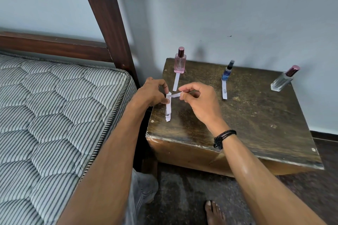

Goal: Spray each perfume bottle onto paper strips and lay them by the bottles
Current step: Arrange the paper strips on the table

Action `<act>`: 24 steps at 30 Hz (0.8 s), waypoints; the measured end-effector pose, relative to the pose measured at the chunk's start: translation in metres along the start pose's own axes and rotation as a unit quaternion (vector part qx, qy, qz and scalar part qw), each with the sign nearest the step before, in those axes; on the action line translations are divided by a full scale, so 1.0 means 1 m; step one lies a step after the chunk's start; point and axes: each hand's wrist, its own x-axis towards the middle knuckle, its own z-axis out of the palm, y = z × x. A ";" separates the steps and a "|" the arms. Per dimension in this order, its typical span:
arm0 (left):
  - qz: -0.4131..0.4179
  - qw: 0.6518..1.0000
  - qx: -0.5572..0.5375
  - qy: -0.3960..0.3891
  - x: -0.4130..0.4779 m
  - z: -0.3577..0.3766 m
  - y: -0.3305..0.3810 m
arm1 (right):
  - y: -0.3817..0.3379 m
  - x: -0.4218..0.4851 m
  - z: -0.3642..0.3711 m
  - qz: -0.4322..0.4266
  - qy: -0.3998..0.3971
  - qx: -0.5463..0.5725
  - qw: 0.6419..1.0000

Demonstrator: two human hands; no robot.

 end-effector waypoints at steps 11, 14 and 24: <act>-0.023 0.999 -0.031 -0.003 0.003 0.000 0.001 | -0.001 0.002 -0.004 -0.002 0.031 0.014 0.999; -0.030 0.999 -0.032 -0.003 0.004 0.001 0.003 | -0.001 0.002 -0.006 0.000 0.037 0.017 0.999; -0.043 0.997 -0.063 0.002 0.004 0.004 0.004 | -0.004 0.005 -0.016 0.002 0.080 0.029 0.996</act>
